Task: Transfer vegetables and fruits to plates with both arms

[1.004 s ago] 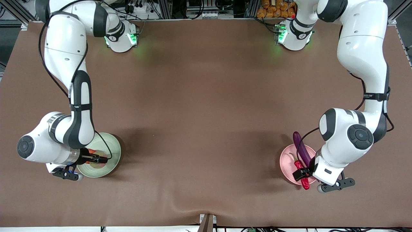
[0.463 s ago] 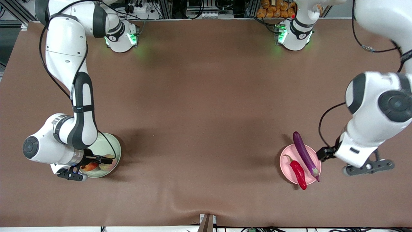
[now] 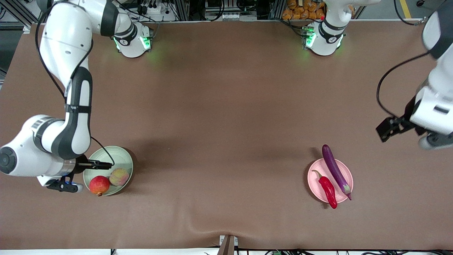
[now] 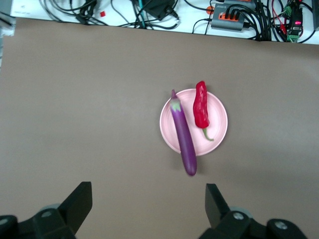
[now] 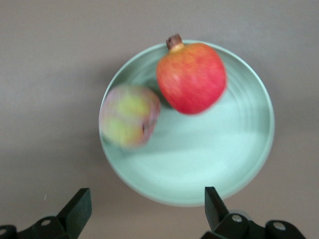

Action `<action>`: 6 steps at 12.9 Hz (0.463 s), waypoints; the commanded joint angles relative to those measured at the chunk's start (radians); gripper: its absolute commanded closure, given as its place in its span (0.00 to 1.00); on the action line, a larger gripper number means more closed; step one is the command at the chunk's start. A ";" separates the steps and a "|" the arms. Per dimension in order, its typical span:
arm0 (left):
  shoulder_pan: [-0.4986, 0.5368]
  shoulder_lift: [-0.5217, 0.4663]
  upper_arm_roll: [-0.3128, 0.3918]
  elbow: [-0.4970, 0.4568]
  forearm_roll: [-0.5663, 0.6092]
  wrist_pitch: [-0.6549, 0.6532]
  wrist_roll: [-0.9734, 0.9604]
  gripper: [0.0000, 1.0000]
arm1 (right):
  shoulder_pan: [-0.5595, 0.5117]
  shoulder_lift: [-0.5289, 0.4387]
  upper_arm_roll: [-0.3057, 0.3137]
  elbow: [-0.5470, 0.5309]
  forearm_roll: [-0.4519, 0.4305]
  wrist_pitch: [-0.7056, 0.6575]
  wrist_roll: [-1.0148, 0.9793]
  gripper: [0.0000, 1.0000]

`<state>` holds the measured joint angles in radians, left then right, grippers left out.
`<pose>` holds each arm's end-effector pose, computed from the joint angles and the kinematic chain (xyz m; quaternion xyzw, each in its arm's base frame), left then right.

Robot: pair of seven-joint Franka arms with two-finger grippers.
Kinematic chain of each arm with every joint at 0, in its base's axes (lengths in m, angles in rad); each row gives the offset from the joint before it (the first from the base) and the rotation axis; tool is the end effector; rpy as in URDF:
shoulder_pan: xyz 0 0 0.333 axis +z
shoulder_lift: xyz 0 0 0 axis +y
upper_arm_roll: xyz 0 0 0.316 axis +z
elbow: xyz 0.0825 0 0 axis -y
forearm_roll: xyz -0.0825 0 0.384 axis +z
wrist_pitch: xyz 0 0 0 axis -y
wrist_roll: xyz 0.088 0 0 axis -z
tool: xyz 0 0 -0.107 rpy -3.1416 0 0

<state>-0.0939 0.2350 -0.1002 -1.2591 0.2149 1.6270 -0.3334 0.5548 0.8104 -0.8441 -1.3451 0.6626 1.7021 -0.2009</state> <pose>0.6252 -0.0917 0.6409 -0.9905 -0.0724 -0.0891 0.0751 0.7049 -0.0045 0.3329 -0.9930 0.0655 0.0842 0.0504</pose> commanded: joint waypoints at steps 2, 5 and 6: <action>0.045 -0.095 0.000 -0.052 -0.129 -0.116 0.091 0.00 | -0.028 -0.118 -0.005 -0.025 -0.026 -0.108 -0.026 0.00; 0.057 -0.176 0.022 -0.173 -0.224 -0.147 0.114 0.00 | -0.181 -0.284 0.236 -0.040 -0.294 -0.110 -0.017 0.00; 0.060 -0.210 0.019 -0.212 -0.224 -0.145 0.119 0.00 | -0.238 -0.340 0.317 -0.060 -0.361 -0.107 -0.015 0.00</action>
<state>-0.0416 0.1138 -0.0830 -1.3625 0.0144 1.4835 -0.2365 0.4124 0.6157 -0.6911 -1.3472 0.4225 1.5942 -0.2216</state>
